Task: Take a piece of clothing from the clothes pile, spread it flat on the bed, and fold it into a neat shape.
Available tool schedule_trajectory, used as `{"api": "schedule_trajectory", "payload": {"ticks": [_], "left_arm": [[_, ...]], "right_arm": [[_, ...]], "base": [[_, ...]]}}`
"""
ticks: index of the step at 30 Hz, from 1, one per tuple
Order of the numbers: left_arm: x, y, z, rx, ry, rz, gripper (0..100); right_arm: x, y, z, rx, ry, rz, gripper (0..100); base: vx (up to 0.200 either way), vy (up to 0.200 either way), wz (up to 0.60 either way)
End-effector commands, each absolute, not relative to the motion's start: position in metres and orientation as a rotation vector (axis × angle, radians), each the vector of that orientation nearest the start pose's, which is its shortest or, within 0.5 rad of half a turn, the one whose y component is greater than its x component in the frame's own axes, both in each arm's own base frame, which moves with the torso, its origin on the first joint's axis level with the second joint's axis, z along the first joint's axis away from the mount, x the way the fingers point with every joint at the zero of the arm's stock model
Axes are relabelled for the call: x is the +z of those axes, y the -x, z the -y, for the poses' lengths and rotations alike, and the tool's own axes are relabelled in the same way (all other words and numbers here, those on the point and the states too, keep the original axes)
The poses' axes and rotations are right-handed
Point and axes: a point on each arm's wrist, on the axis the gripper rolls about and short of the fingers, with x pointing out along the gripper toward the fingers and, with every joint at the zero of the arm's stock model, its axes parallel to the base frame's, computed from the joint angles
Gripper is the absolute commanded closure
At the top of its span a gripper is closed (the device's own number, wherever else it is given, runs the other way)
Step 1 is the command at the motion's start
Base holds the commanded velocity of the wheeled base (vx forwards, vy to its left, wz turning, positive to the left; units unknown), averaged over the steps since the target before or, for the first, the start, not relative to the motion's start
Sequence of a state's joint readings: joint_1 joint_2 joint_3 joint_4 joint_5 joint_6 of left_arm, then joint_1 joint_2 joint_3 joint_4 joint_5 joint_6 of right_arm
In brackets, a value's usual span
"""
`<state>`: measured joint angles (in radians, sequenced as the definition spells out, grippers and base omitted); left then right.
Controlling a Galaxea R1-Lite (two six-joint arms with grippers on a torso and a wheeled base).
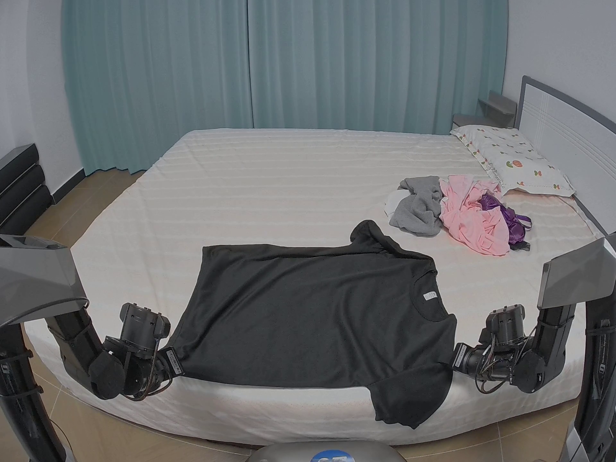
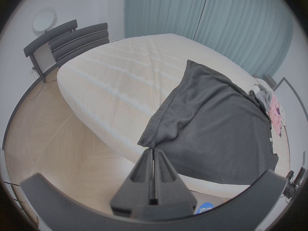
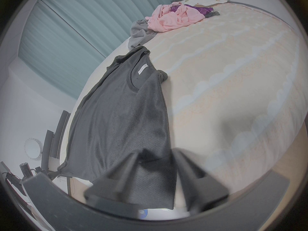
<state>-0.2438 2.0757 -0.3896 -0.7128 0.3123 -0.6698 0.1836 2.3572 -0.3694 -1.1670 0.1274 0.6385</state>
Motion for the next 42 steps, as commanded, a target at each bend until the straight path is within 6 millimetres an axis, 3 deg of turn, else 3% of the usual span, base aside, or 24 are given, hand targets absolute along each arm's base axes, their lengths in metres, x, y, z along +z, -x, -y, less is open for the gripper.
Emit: {"api": "schedule_trajectory", "payload": {"ticks": [1,17,26,27,34,42], "left_arm": [[-0.006,-0.251,0.055,0.372,0.349,-0.875,100],[-0.015,-0.245,0.055,0.381,0.326,-0.918,100],[-0.018,-0.249,0.055,0.383,0.336,-0.915,100],[-0.019,-0.249,0.055,0.382,0.336,-0.917,0],[-0.015,-0.251,0.055,0.376,0.352,-0.901,0],[0.017,-0.249,0.047,0.358,0.402,-0.802,0]], "right_arm": [[-0.051,-0.273,-0.05,0.007,-0.579,-0.886,100],[-0.041,-0.257,-0.036,-0.026,-0.584,-0.893,100],[-0.045,-0.26,-0.037,-0.021,-0.583,-0.894,100],[-0.045,-0.26,-0.037,-0.017,-0.585,-0.896,0],[-0.027,-0.26,-0.037,0.005,-0.609,-0.842,0],[0.003,-0.258,-0.036,0.015,-0.67,-0.746,0]], "base": [[0.0,0.0,0.0],[0.0,0.0,0.0],[0.0,0.0,0.0],[0.0,0.0,0.0],[0.0,0.0,0.0],[0.0,0.0,0.0]]}}
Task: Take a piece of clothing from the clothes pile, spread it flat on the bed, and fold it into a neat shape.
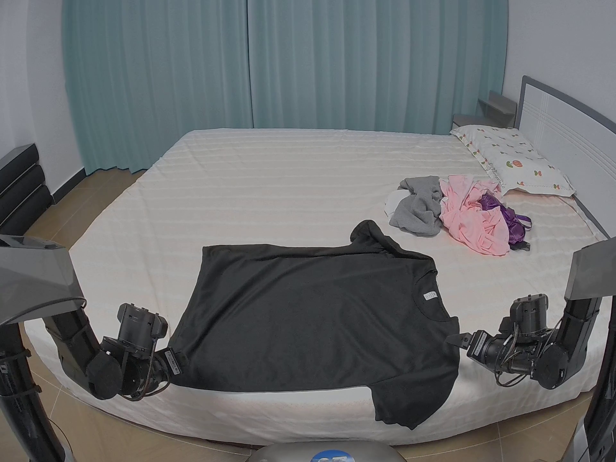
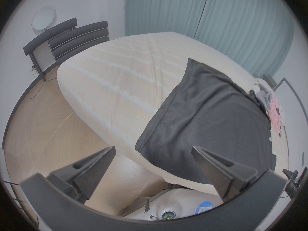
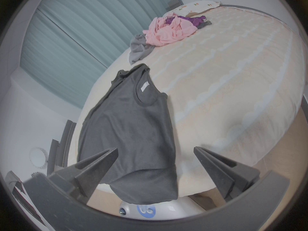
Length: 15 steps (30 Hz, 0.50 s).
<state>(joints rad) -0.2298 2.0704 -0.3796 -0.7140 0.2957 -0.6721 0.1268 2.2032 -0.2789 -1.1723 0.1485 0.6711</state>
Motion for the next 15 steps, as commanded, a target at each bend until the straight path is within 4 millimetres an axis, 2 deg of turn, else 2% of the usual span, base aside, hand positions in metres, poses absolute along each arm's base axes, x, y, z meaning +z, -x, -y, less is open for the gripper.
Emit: {"api": "schedule_trajectory", "payload": {"ticks": [1,6,15], "left_arm": [[0.024,-0.249,0.046,0.343,0.418,-0.788,0],[0.035,-0.246,0.046,0.289,0.442,-0.79,0],[0.037,-0.257,0.04,0.319,0.476,-0.771,0]], "right_arm": [[0.007,-0.256,-0.035,0.016,-0.676,-0.738,0],[0.009,-0.255,-0.036,0.019,-0.684,-0.727,0],[0.01,-0.255,-0.035,0.016,-0.697,-0.725,0]], "base": [[0.0,0.0,0.0],[0.0,0.0,0.0],[0.0,0.0,0.0]]}}
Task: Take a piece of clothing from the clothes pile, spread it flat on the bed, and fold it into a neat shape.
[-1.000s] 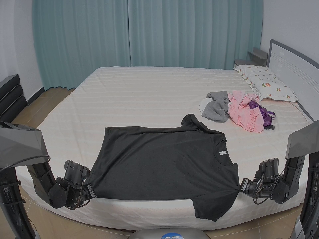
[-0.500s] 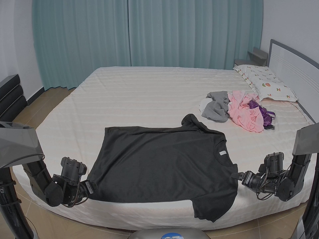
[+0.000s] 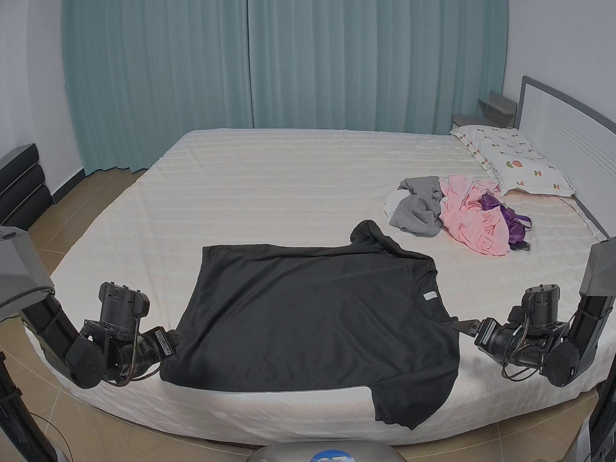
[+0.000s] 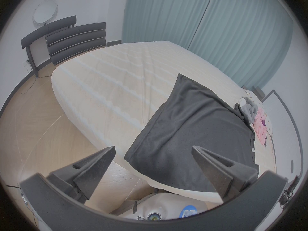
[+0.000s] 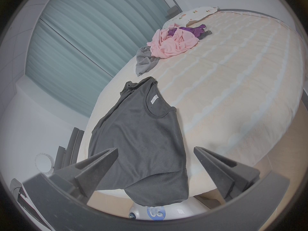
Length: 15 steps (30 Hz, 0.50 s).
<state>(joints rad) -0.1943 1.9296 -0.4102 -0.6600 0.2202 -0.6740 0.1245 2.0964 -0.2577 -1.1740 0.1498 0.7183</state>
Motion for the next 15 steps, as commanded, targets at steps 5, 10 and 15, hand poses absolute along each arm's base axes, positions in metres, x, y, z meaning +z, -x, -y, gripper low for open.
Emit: {"api": "schedule_trajectory", "payload": {"ticks": [5,10,15], "left_arm": [[0.0368,-0.2556,0.0394,0.327,0.478,-0.788,0],[0.0358,-0.2551,0.0405,0.325,0.474,-0.793,0],[0.0359,-0.2548,0.0433,0.313,0.471,-0.795,0]], "right_arm": [[0.0102,-0.2559,-0.0354,0.017,-0.697,-0.722,0],[0.01,-0.2563,-0.0354,0.017,-0.699,-0.722,0],[0.0106,-0.2567,-0.0351,0.017,-0.699,-0.719,0]], "base": [[0.0,0.0,0.0],[0.0,0.2,0.0],[0.0,0.04,0.0]]}}
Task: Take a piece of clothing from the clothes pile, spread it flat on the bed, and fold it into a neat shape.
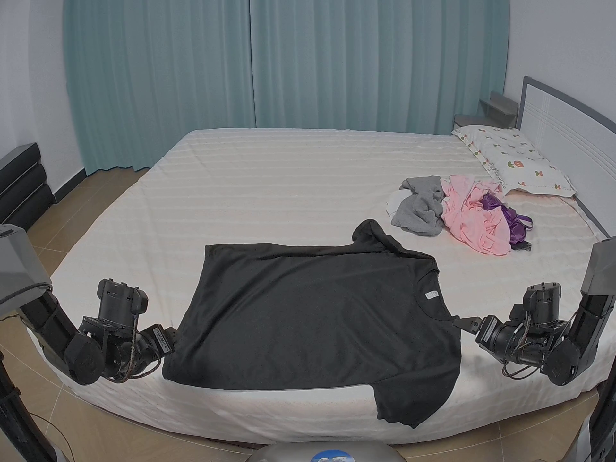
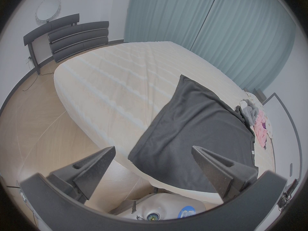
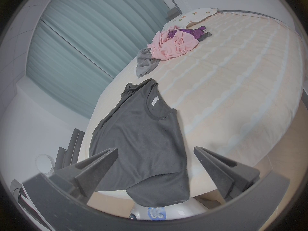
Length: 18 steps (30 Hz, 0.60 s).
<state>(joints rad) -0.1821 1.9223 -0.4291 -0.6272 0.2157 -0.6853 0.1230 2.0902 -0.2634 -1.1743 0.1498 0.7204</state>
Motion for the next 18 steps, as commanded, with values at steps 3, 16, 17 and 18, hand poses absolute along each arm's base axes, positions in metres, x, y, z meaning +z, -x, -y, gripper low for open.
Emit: {"api": "schedule_trajectory", "payload": {"ticks": [3,16,17,18], "left_arm": [[0.036,-0.256,0.045,0.314,0.489,-0.786,0],[0.03,-0.26,0.064,0.282,0.514,-0.809,0],[0.029,-0.261,0.064,0.286,0.519,-0.807,0],[0.029,-0.261,0.064,0.285,0.519,-0.806,0]], "right_arm": [[0.011,-0.257,-0.035,0.018,-0.699,-0.719,0],[0.011,-0.258,-0.036,0.02,-0.699,-0.715,0],[0.011,-0.258,-0.036,0.02,-0.699,-0.713,0],[0.011,-0.258,-0.036,0.02,-0.699,-0.713,0]], "base": [[0.0,0.0,0.0],[0.123,0.0,0.0],[0.2,0.0,0.0],[0.2,0.0,0.0]]}}
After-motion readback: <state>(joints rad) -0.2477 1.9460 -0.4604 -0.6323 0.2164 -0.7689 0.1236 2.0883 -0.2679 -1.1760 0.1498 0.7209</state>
